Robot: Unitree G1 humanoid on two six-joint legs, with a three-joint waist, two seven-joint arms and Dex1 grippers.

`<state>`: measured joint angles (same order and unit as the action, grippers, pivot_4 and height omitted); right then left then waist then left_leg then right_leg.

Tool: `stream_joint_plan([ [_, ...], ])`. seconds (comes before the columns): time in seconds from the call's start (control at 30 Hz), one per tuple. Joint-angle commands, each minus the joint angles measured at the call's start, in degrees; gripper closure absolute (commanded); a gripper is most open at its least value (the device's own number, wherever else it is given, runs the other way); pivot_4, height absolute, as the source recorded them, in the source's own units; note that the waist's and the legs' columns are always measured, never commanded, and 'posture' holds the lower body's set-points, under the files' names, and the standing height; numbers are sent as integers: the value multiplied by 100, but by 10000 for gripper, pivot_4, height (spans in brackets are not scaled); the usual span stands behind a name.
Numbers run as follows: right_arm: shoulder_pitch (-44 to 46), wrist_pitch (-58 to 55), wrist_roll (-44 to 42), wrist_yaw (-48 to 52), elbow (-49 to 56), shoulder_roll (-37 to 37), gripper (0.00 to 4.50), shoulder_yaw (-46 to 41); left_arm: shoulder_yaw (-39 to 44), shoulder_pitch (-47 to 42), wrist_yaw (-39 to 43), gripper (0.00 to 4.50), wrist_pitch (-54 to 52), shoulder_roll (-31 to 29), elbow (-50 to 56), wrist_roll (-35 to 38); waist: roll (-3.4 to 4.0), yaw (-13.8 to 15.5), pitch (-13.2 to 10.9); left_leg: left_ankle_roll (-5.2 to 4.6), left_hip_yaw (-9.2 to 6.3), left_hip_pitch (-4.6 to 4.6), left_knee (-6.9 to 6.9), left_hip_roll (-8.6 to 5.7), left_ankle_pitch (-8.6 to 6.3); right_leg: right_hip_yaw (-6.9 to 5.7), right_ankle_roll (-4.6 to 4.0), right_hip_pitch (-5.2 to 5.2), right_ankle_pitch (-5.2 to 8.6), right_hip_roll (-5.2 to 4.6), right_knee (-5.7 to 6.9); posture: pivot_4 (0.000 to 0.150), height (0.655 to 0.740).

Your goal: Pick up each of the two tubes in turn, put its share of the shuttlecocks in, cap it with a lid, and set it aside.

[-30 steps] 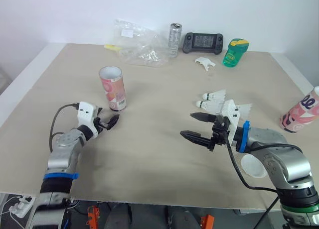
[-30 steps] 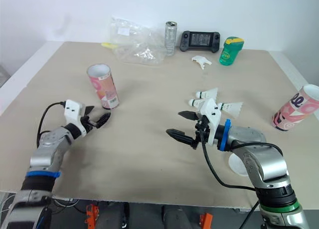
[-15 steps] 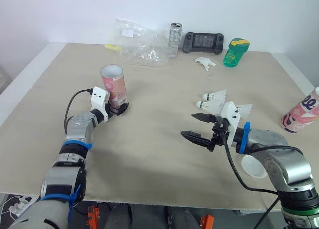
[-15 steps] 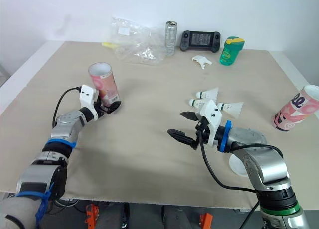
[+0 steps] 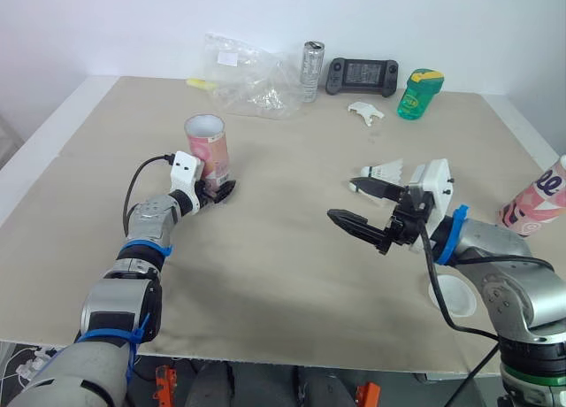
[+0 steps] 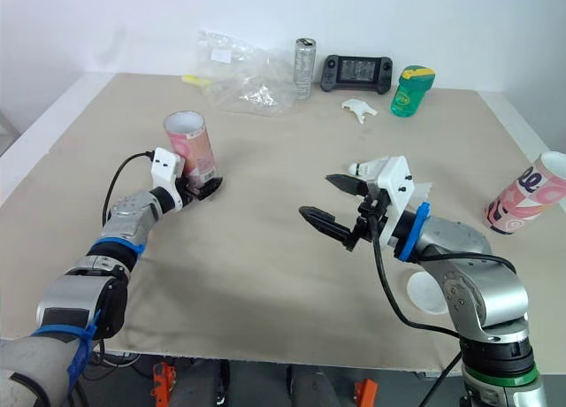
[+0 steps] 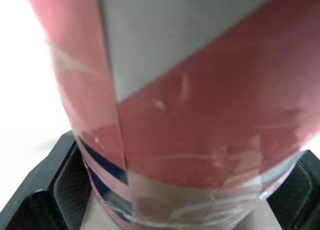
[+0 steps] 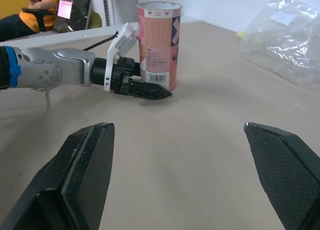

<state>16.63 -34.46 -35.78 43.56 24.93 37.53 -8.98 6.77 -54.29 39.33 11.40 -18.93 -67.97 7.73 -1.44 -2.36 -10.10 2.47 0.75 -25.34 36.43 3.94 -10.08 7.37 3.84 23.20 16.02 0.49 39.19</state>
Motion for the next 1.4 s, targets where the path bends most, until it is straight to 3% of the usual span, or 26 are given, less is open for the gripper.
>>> stream_joint_plan([
  [0.03,63,21,-90,-29,212,64,441,-102,-6,-80,114,0,62,57,-57,-75,0,0,0,0,0,0,0,0,0,0,0,0,0,0,0,1500,7236],
  [0.07,70,15,-93,-34,205,63,441,-107,6,-82,101,0,62,61,-64,-70,0,0,0,0,0,0,0,0,0,0,0,0,0,0,0,1500,7236],
  [0.2,89,-5,-93,-44,182,59,0,-111,-5,-54,101,14665,98,89,-45,-100,0,0,0,0,-1,0,0,-1,0,0,0,0,0,0,0,1500,7236],
  [0.23,92,-9,-89,-49,177,57,0,-106,-16,-22,145,15687,122,104,-14,-107,0,0,0,0,-1,0,0,-1,0,-1,0,-1,0,-1,0,1500,7236],
  [0.6,38,13,149,-178,10,229,0,-270,-213,283,595,15687,236,19,471,-233,0,-3,0,1,-2,-1,0,-1,0,-1,-2,0,-1,-1,0,1500,7236],
  [0.77,-115,-21,669,-657,-672,500,0,-592,-921,728,2211,15687,-564,-340,2159,-181,0,7,1,2,0,-2,-2,-5,1,-3,-23,0,-13,-8,0,1500,7236],
  [1.0,-323,30,903,-955,-1150,211,0,-517,-1855,1404,4578,15687,-1224,-1804,4721,-73,4,-62,1,1,-6,-1,-17,-3,0,-5,-43,9,1,-2,6,1500,7236],
  [1.27,543,601,1484,-806,-2719,-95,0,44,-2561,1146,5317,15687,-806,-2758,4742,-182,9,-52,-3,-20,-7,5,-2,-1,18,-5,-5,4,-3,-1,11,1500,7236],
  [1.4,1034,855,1650,-667,-3496,-283,0,234,-2616,1084,5317,15687,-792,-2771,4657,-81,10,-51,-3,-29,-2,5,-1,-1,24,-1,-2,5,-10,-1,10,1500,7236],
])
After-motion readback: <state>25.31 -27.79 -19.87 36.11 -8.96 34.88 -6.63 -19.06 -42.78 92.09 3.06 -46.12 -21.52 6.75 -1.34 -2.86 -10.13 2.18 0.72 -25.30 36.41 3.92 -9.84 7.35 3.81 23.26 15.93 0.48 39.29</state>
